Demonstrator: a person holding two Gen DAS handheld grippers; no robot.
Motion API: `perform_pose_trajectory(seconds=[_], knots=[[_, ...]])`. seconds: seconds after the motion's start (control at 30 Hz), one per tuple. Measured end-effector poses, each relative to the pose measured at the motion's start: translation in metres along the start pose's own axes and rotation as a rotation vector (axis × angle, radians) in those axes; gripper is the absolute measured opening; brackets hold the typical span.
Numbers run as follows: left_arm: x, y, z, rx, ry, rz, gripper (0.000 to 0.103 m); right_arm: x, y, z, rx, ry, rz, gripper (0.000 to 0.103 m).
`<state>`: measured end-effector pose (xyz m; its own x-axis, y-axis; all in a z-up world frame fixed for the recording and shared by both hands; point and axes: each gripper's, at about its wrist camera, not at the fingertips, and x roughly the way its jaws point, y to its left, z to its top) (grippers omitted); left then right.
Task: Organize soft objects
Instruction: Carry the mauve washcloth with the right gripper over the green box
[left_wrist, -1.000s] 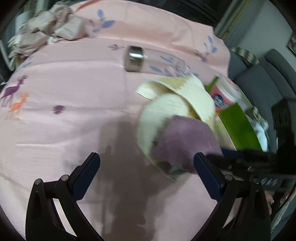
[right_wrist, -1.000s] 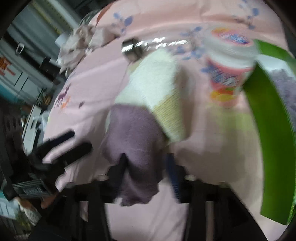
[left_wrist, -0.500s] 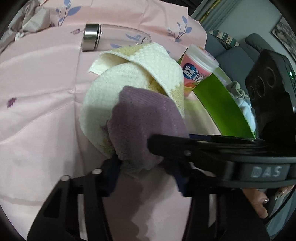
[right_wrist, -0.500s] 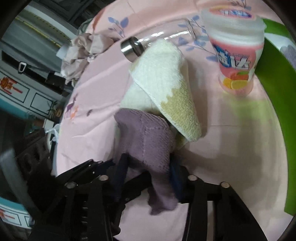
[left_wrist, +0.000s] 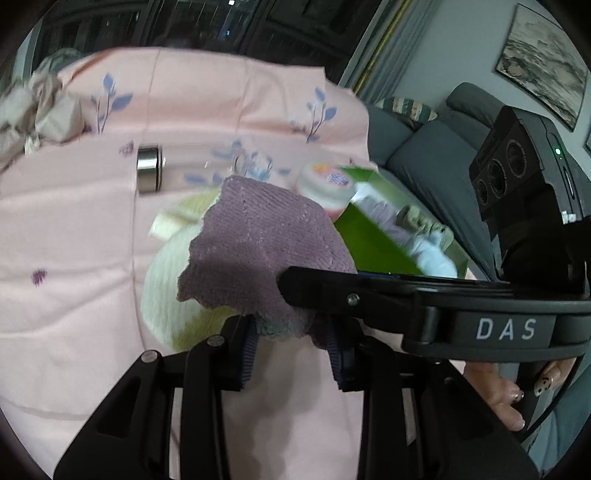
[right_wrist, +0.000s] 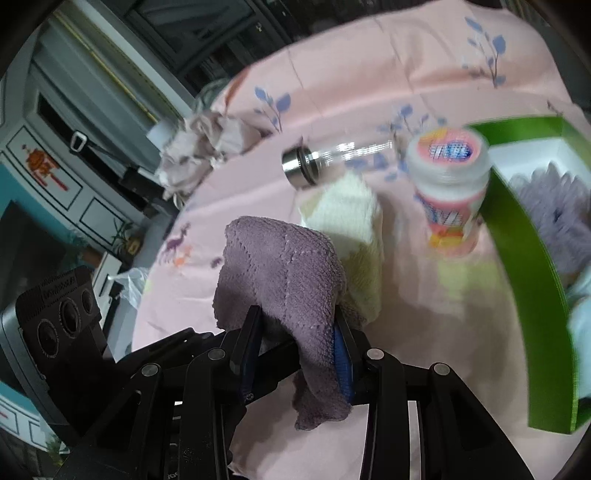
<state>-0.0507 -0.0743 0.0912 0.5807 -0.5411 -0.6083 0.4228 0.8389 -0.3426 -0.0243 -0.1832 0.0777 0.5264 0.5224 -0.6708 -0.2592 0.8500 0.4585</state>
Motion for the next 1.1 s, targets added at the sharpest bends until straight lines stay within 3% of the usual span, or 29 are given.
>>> perform_pose_trajectory(seconds=[0.13, 0.47, 0.77, 1.1], knots=[[-0.001, -0.026, 0.013, 0.075, -0.045, 0.010, 0.028, -0.025, -0.007, 0.005, 0.003, -0.080, -0.007, 0.038], [0.018, -0.087, 0.048, 0.184, -0.106, -0.082, 0.026, -0.095, -0.050, 0.010, 0.071, -0.315, -0.019, 0.039], [0.054, -0.128, 0.067, 0.269, -0.083, -0.123, 0.026, -0.122, -0.102, 0.012, 0.163, -0.437, -0.027, 0.039], [0.101, -0.152, 0.077, 0.267, -0.004, -0.183, 0.026, -0.133, -0.150, 0.011, 0.323, -0.487, -0.067, 0.039]])
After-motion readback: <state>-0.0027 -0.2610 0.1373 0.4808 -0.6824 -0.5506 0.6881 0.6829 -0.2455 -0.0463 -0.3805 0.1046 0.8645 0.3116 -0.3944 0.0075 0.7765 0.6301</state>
